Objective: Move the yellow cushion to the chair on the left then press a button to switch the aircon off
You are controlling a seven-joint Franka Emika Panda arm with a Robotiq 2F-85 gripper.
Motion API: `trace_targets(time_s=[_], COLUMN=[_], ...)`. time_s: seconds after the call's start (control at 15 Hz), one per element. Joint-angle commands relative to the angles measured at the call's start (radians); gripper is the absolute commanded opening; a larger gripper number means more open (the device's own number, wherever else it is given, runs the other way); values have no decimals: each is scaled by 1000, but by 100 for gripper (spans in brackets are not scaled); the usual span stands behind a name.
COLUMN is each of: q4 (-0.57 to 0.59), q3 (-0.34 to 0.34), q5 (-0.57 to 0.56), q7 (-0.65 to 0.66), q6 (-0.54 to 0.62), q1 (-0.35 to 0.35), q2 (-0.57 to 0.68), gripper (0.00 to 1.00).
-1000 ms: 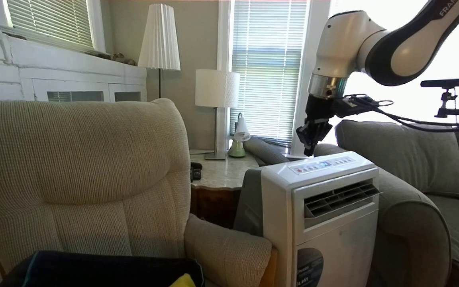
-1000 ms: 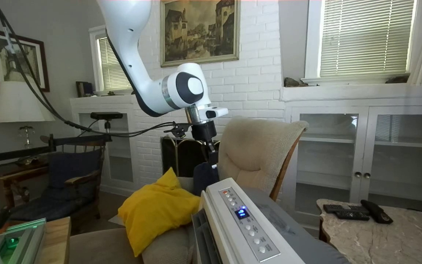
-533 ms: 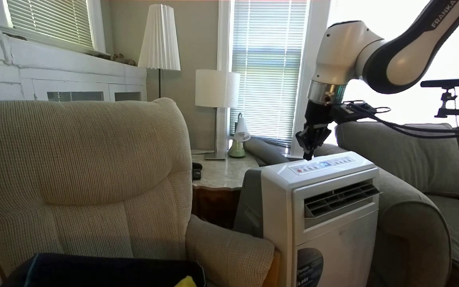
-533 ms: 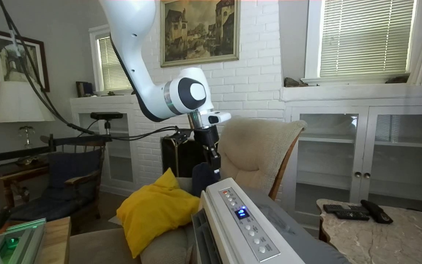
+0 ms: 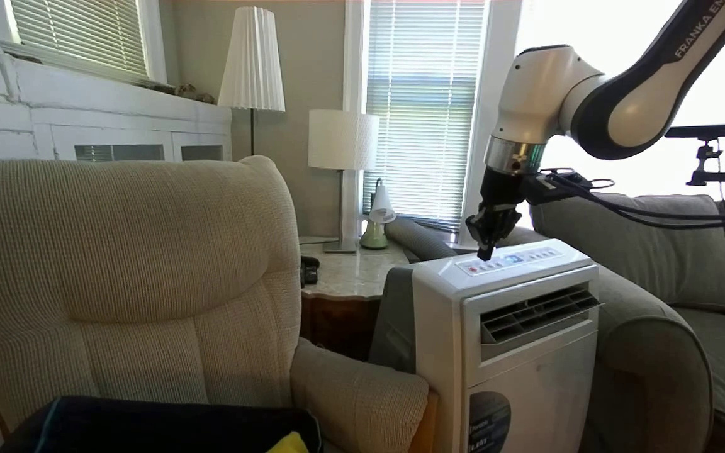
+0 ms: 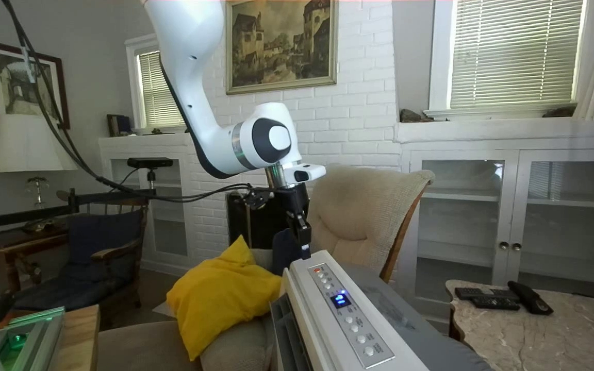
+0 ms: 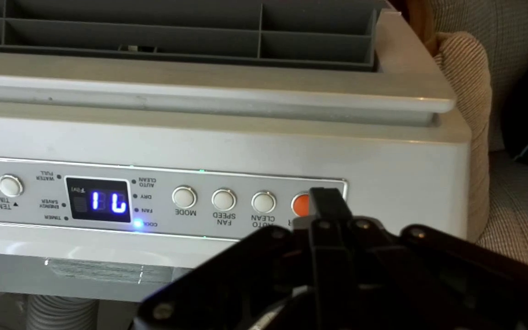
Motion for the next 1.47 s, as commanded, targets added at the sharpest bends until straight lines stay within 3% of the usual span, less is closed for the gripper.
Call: trace_targets(time_s=[0.0,1.4], q4=[7,50], q3=[-28,-120], q5=[23,33], q7=[-19,-23], q6=[39,112], q1=[23,96], q2=[23,109], gripper=[0,0])
